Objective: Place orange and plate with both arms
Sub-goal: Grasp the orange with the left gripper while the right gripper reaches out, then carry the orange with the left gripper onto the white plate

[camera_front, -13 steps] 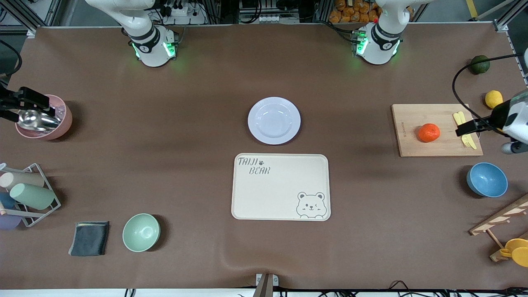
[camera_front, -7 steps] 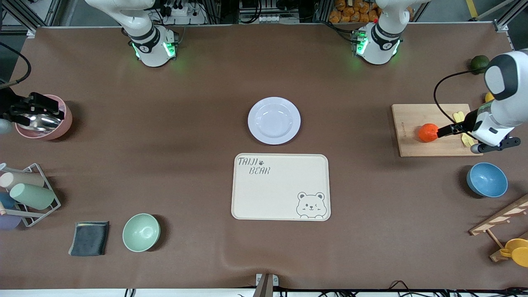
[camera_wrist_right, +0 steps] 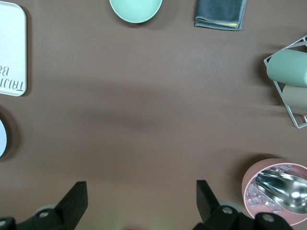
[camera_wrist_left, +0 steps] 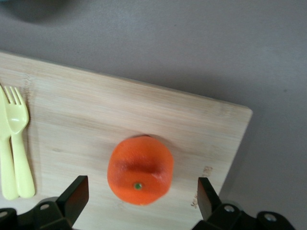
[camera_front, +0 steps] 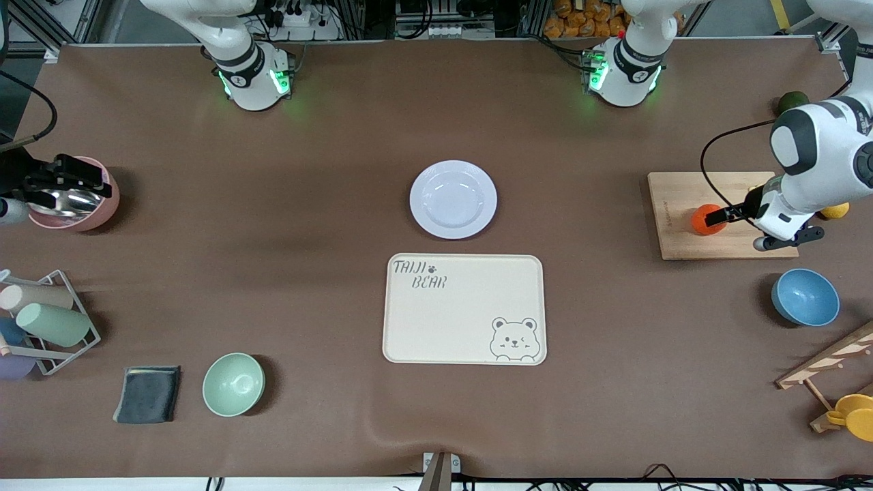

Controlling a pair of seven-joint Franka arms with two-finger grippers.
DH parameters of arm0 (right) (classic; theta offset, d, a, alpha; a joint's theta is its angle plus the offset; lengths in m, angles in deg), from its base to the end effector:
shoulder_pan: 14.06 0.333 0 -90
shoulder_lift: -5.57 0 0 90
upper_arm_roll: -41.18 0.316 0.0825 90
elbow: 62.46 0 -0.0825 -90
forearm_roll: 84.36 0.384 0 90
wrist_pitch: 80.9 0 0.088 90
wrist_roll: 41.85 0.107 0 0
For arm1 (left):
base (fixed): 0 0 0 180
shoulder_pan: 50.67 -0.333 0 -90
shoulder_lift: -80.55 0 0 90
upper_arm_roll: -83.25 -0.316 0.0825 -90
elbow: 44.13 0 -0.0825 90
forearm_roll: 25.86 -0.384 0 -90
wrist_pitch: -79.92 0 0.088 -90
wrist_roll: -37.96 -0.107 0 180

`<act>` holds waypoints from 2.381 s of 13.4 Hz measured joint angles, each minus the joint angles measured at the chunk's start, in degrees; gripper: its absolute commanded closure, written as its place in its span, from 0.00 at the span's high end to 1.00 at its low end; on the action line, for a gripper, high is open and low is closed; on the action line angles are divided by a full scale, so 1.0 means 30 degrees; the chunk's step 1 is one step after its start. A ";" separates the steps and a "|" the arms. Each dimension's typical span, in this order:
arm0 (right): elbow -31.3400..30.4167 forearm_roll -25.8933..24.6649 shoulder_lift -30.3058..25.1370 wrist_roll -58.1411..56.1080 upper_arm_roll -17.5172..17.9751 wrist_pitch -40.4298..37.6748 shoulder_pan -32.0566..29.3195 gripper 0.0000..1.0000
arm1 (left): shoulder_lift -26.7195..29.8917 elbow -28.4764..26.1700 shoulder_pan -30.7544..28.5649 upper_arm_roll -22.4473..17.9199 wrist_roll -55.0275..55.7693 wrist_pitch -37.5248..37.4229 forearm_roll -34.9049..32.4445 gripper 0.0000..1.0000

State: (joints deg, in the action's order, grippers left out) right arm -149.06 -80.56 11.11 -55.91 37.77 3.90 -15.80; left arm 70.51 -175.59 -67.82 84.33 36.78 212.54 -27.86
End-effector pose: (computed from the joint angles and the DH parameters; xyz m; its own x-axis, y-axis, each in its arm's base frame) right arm 0.5715 -0.0422 0.5906 0.9810 0.1605 -0.1089 0.1511 -0.9844 -0.0896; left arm 0.4903 0.1418 0.2613 0.9607 0.2305 -0.1549 0.2310 -0.9728 -0.0153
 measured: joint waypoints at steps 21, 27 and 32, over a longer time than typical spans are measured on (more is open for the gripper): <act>-0.3695 0.8751 0.2403 0.0463 -0.0227 -0.0391 -0.0580 1.00 | -0.1452 0.1010 -0.0244 0.1661 0.0973 -0.0081 0.0002 0.00; -0.5503 1.2187 0.3375 0.0465 -0.0095 -0.0408 -0.0148 1.00 | 0.0364 0.4131 -0.0028 0.9027 1.0044 -0.4738 0.0010 0.00; -0.7387 1.4638 0.3817 0.0287 -0.0008 0.1359 0.1093 1.00 | -0.1265 0.5236 0.1856 1.2760 1.9005 -0.4530 0.0477 0.00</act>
State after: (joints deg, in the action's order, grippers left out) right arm -171.22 -36.65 22.56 -55.05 37.75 7.97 -12.53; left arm 66.72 -159.88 -62.25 122.60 93.79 198.95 -26.43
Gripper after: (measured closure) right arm 0.000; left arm 0.300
